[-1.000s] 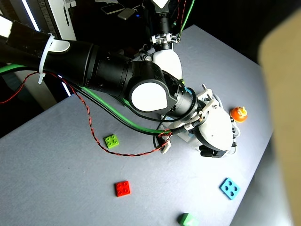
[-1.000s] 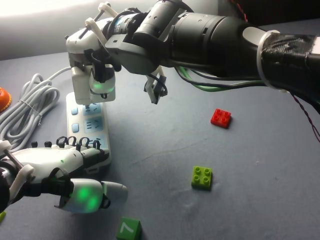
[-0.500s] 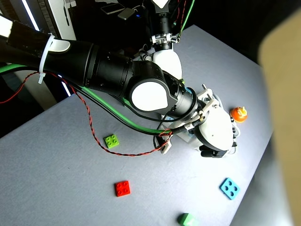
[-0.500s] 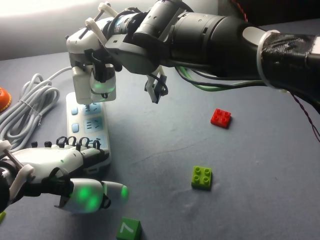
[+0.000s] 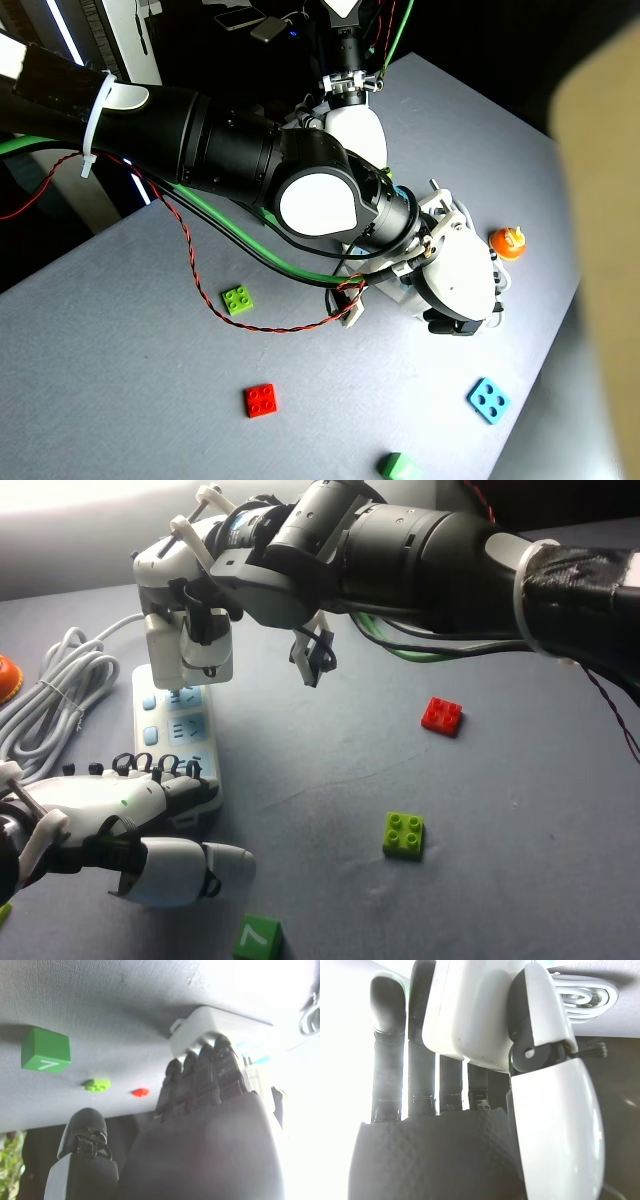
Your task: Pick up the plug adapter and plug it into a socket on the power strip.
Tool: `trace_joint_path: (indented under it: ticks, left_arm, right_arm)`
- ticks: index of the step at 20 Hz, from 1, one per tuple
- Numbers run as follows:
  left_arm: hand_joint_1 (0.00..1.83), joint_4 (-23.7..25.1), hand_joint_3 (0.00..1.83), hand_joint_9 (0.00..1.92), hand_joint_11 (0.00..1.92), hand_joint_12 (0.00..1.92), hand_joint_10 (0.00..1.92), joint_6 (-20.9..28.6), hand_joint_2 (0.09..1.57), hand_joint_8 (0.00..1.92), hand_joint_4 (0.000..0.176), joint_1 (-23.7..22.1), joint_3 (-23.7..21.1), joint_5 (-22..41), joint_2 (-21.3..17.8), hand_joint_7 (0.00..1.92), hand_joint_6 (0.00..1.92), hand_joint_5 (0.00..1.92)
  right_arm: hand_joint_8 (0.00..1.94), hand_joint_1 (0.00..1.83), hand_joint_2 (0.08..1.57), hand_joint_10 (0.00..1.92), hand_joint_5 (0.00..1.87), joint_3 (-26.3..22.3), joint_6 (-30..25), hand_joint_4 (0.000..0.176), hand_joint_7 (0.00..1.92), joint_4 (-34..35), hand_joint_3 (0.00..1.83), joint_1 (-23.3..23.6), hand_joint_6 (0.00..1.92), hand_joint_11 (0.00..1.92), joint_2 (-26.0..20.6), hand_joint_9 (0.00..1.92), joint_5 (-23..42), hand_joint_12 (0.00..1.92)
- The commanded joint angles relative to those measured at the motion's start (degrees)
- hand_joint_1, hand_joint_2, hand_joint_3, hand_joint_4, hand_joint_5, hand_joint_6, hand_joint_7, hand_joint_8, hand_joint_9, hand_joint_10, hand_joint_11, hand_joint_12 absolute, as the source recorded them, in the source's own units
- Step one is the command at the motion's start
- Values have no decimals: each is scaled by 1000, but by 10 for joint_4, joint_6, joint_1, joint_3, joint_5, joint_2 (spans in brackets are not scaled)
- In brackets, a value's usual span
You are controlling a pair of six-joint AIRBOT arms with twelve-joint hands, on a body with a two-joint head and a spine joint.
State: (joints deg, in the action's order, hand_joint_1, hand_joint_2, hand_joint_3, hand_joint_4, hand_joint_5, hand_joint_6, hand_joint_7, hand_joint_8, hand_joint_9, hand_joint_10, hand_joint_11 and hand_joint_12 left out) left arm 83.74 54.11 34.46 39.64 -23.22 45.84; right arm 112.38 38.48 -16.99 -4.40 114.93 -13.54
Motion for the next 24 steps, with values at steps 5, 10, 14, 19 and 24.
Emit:
trace_joint_path:
  ticks: [5, 10, 14, 19, 24]
  left_arm:
    - [0, -12, 1, 3, 0, 0, 0, 7, 1212, 1, 0, 4, 0, 11, 0, 25, 0, 31]
    - [0, -12, 0, 64, 41, 26, 10, 7, 1212, 6, 0, 6, 1, 11, 0, 92, 9, 99]
    - [0, -12, 0, 74, 64, 44, 11, 7, 1209, 7, 0, 7, 2, 11, 0, 97, 9, 107]
    - [0, -12, 0, 62, 49, 50, 12, 7, 1210, 11, 0, 7, 2, 12, 0, 87, 9, 99]
    - [0, -12, 0, 34, 9, 49, 1, 7, 1210, 0, 0, 7, 2, 12, 0, 49, 0, 69]
  right_arm:
    - [1139, 1241, 1153, 966, 818, -5, -2, 0, 1005, -5, 2, 12, 1072, 702, -4, 936, 49, 1534]
    - [1096, 1360, 1157, 1362, 792, -6, -2, 0, 947, -5, 1, 10, 1056, 704, -5, 849, 46, 1542]
    - [1122, 1234, 1140, 1008, 872, -9, -2, 0, 1007, -5, 2, 8, 1019, 692, -6, 915, 45, 1550]
    - [1118, 1237, 1139, 1009, 875, -12, -2, 0, 1010, -6, 0, 6, 1004, 673, -6, 906, 45, 1570]
    - [1112, 1234, 1146, 982, 850, -12, -2, 0, 1012, -9, 0, 8, 1049, 704, 0, 939, 45, 1531]
